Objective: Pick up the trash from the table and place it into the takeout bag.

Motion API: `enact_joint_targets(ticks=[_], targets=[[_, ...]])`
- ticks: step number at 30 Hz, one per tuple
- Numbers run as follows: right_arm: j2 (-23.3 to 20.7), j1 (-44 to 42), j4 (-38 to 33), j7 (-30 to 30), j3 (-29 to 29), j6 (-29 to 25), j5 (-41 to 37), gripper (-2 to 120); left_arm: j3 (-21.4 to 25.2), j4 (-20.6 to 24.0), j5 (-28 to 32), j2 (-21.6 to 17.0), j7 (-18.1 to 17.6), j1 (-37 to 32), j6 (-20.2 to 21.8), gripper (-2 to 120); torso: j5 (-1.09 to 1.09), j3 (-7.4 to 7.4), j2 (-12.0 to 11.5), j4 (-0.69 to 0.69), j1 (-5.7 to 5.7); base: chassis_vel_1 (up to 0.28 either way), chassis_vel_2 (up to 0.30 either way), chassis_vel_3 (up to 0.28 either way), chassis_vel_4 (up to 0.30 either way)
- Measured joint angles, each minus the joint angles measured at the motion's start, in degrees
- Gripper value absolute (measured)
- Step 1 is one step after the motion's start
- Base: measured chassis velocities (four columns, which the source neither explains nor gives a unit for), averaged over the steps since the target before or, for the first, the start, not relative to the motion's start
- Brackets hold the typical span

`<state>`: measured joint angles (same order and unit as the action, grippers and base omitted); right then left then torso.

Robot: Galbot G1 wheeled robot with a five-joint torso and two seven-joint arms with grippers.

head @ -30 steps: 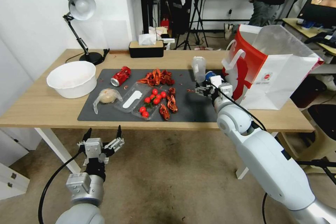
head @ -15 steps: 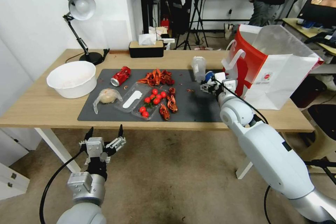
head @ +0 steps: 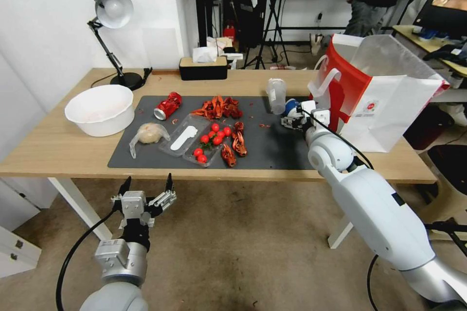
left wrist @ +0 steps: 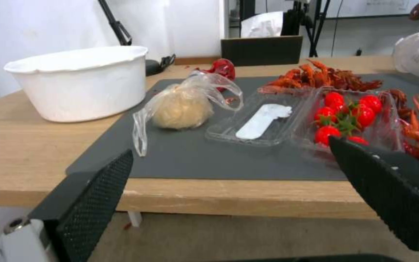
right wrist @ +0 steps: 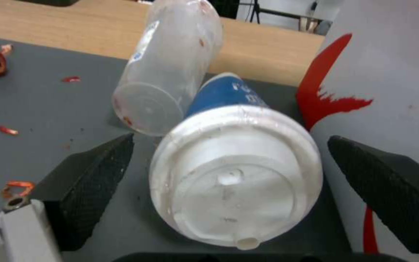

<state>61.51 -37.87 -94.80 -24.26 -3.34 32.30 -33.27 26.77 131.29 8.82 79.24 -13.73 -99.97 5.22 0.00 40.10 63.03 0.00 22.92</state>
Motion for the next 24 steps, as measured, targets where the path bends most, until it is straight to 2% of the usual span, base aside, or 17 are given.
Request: enact_joint_targets(ticks=[24], targets=[[0.49,2.68,6.72,2.53,0.01,0.17,-3.86,100,0.4,1.05,-0.43,0.34,-0.05,-1.38,-0.08,100,0.0,0.0,0.0,0.0,0.0,0.0,0.0,0.0,0.0]])
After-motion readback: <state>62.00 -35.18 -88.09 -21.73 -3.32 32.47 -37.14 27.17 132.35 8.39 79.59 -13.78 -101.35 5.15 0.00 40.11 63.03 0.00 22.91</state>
